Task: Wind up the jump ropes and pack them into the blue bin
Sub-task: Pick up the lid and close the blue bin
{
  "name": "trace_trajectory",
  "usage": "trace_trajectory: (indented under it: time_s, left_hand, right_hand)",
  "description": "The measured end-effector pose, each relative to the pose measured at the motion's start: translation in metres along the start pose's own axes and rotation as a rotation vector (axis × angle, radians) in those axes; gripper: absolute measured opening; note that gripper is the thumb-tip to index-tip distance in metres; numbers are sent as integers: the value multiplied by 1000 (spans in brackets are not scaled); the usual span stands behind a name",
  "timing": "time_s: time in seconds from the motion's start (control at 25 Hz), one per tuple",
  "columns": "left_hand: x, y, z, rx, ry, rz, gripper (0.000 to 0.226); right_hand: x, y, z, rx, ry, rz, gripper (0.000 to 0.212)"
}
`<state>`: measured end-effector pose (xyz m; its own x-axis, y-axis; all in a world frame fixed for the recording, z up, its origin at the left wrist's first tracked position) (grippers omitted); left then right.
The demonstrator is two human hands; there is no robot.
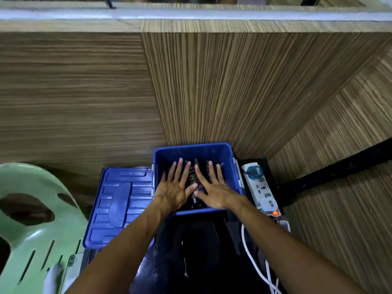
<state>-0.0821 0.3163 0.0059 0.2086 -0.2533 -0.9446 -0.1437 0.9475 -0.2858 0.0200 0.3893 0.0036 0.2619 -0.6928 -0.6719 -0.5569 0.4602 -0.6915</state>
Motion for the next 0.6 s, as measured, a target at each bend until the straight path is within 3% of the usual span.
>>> trace_trajectory:
  time_s: [0.24,0.44,0.6]
  left_hand:
    - [-26,1,1,13,35,171,70]
    - [0,9,-6,-45,55,16,69]
    - [2,7,-6,-74,82,-18,67]
  right_hand:
    - [-20,-6,-3,-48,96,192,88]
    - [0,15,-1,6,49,92,86]
    - [-3,15,-3,36,46,86,87]
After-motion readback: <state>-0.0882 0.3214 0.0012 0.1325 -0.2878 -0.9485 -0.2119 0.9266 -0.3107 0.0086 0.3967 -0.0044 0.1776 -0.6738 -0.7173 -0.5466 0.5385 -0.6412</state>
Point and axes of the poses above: each hand's wrist, its own y-axis towards the middle knuckle, its own x-axis out of the palm, z = x × y, the point moved 8 cm from there along y, towards the middle knuckle, and after that the axes turned 14 degrees about x, right-handed, at the moved point
